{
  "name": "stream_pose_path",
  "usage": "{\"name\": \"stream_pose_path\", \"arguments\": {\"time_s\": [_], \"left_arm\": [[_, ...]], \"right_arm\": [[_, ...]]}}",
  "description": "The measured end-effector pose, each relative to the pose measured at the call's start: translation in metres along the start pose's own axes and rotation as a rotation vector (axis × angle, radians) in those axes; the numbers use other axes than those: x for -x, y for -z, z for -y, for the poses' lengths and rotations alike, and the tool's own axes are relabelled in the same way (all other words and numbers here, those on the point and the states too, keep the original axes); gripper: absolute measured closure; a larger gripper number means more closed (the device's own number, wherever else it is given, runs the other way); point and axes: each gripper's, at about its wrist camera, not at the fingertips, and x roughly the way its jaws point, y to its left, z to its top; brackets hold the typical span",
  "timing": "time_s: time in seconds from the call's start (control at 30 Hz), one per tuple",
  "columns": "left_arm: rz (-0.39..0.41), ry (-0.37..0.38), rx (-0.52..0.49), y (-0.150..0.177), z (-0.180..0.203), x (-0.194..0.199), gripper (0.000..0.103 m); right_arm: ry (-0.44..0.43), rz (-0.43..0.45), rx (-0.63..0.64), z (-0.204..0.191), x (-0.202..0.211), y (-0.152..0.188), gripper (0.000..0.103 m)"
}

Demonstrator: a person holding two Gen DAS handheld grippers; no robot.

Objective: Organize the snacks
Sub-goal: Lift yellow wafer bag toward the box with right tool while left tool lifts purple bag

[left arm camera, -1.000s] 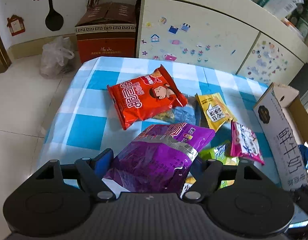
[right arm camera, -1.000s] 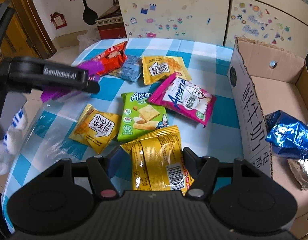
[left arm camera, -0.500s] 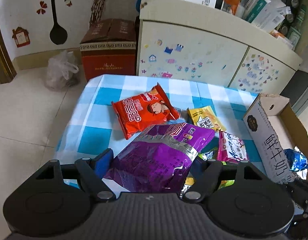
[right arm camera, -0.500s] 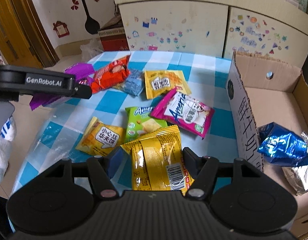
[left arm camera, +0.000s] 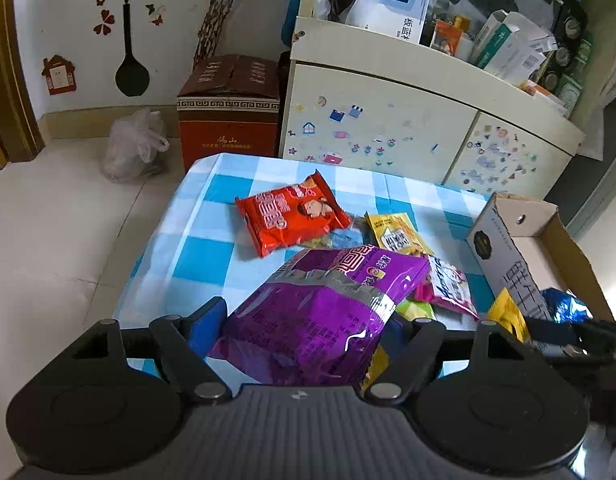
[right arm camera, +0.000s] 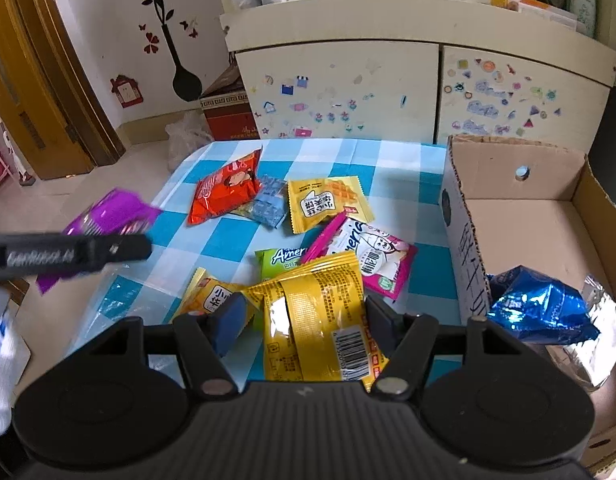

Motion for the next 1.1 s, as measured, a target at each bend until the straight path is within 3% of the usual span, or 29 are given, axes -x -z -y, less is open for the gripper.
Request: {"name": "stream_pose_path", "arguments": {"time_s": [0.43, 0.83, 1.1], "left_arm": [[-0.014, 0.017, 0.028, 0.041, 0.005, 0.027, 0.021], [0.056, 0.083, -0.029, 0.037, 0.03, 0.06, 0.021], [0.112, 0.132, -0.07, 0.029, 0.054, 0.081, 0.021]], "right_arm": [[0.035, 0.024, 0.015, 0.002, 0.02, 0.013, 0.037], [0.128, 0.07, -0.059, 0.032, 0.062, 0.027, 0.037], [0.171, 0.153, -0.126, 0.072, 0.114, 0.003, 0.037]]}}
